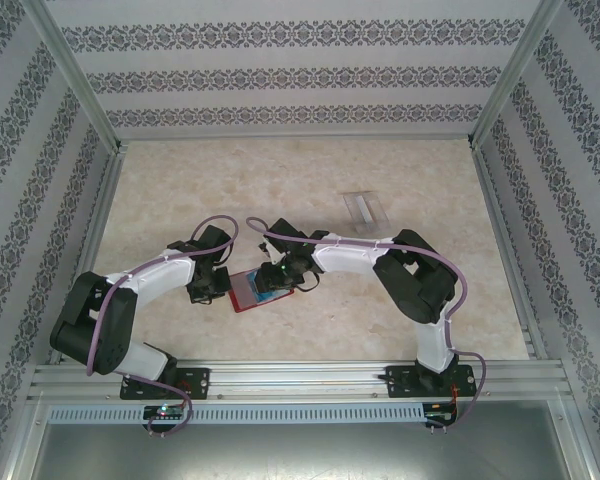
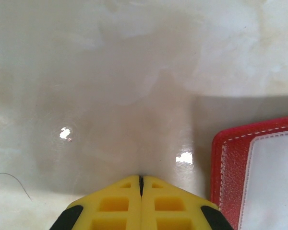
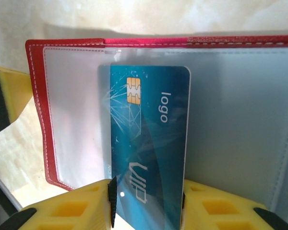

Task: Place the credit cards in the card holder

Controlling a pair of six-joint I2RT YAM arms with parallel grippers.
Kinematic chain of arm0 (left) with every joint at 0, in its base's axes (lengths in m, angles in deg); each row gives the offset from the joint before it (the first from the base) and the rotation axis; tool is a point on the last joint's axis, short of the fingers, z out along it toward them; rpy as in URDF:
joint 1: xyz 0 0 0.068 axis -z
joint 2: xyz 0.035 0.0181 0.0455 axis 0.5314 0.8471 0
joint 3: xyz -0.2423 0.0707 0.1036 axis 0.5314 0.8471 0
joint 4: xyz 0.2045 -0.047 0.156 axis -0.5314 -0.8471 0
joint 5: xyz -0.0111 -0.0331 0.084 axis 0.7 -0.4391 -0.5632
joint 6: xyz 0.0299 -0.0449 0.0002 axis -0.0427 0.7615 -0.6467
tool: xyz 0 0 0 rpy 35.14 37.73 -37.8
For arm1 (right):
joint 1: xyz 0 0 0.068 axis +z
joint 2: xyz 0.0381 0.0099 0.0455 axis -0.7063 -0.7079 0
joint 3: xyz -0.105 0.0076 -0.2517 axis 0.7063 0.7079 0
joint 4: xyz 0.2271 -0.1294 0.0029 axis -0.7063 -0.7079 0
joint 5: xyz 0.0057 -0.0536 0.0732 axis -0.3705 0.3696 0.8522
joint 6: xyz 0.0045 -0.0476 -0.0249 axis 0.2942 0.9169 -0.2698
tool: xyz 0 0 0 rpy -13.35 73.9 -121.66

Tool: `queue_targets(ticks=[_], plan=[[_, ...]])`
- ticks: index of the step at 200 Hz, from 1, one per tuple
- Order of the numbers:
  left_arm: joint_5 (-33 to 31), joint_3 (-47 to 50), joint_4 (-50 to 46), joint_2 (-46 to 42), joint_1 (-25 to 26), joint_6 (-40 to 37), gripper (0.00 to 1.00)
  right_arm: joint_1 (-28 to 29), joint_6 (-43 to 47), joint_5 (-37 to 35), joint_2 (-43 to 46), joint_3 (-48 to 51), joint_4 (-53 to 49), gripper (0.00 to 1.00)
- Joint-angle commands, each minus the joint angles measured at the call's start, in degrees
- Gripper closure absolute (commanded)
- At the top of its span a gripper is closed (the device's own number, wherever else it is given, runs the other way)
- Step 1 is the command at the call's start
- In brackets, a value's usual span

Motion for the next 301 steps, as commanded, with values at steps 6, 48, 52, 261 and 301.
queue_targets(ticks=[6, 48, 52, 261, 301], plan=[[7.38, 1.69, 8.47, 3.77, 0.17, -0.89, 0.99, 0.88, 1.31, -3.97, 1.24, -1.43, -4.23, 0.62], [7.71, 1.9, 8.89, 4.16, 0.17, -0.88, 0.99, 1.94, 2.66, -8.57, 1.12, -3.09, -7.39, 0.6], [7.68, 2.0, 8.9, 4.08, 0.13, -0.87, 0.99, 2.11, 2.72, -8.81, 1.15, -3.11, -7.48, 0.6], [10.55, 1.87, 12.32, 7.39, 0.14, -0.49, 0.99, 4.49, 1.94, -12.19, 0.67, -5.91, -10.16, 0.59], [10.87, 1.95, 12.85, 7.88, 0.13, -0.47, 1.0, 4.98, 1.02, -12.11, 0.03, -6.36, -9.61, 0.61]])
